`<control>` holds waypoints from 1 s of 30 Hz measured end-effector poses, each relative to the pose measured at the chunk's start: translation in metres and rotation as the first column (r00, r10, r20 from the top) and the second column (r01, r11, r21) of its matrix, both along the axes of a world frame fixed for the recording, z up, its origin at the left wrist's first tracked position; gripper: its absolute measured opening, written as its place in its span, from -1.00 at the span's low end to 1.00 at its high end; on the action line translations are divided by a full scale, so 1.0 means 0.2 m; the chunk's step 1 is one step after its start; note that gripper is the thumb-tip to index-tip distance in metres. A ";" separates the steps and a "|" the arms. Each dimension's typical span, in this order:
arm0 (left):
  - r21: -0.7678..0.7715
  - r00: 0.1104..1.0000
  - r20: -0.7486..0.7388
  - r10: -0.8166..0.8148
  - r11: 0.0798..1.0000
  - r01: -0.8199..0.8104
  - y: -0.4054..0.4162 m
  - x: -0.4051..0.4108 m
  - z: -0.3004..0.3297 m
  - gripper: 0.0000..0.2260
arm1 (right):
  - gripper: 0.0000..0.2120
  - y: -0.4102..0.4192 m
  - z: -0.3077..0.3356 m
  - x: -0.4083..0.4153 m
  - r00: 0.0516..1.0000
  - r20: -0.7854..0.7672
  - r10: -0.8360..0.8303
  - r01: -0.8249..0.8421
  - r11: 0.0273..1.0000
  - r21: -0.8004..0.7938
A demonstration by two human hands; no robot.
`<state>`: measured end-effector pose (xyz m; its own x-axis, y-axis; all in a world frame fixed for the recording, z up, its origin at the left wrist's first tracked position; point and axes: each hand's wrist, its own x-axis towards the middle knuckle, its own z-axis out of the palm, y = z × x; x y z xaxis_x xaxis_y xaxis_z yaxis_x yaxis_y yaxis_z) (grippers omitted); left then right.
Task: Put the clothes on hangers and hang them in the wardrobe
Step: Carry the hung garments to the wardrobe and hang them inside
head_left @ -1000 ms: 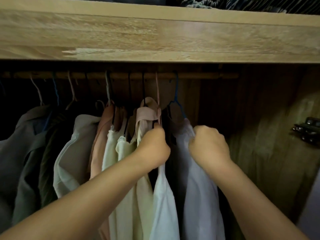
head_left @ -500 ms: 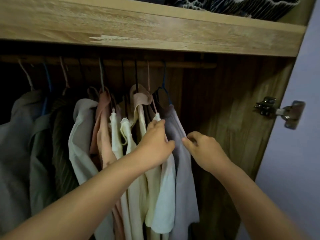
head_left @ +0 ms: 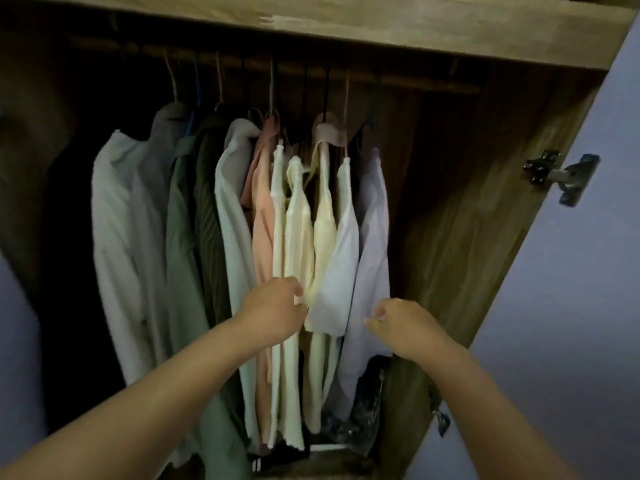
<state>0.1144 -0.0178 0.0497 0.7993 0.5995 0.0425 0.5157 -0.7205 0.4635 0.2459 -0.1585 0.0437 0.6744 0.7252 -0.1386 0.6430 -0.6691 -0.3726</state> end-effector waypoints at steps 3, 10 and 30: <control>-0.041 0.990 -0.144 0.013 0.999 -0.019 -0.05 -0.20 -0.11 -0.67 | -0.70 -0.02 -0.08 -0.13 0.994 -0.057 0.098 -0.103 0.990 -0.094; -0.023 0.882 -0.446 0.155 0.983 -0.184 -0.15 -0.79 -0.26 -0.68 | -0.75 0.10 -0.23 -0.53 0.903 -0.182 0.388 -0.429 0.823 -0.373; -0.094 0.575 -0.548 0.608 0.638 -0.764 -0.59 -3.29 -0.54 -0.60 | -0.67 0.38 -0.42 -2.87 0.366 -0.282 0.887 -0.905 0.268 -0.331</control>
<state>-0.5435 -0.1350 -0.0588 0.0141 0.8884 -0.4588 0.9827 0.0724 0.1702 -0.3284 -0.0833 -0.0406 -0.3792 0.7406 -0.5546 0.9219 0.2510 -0.2952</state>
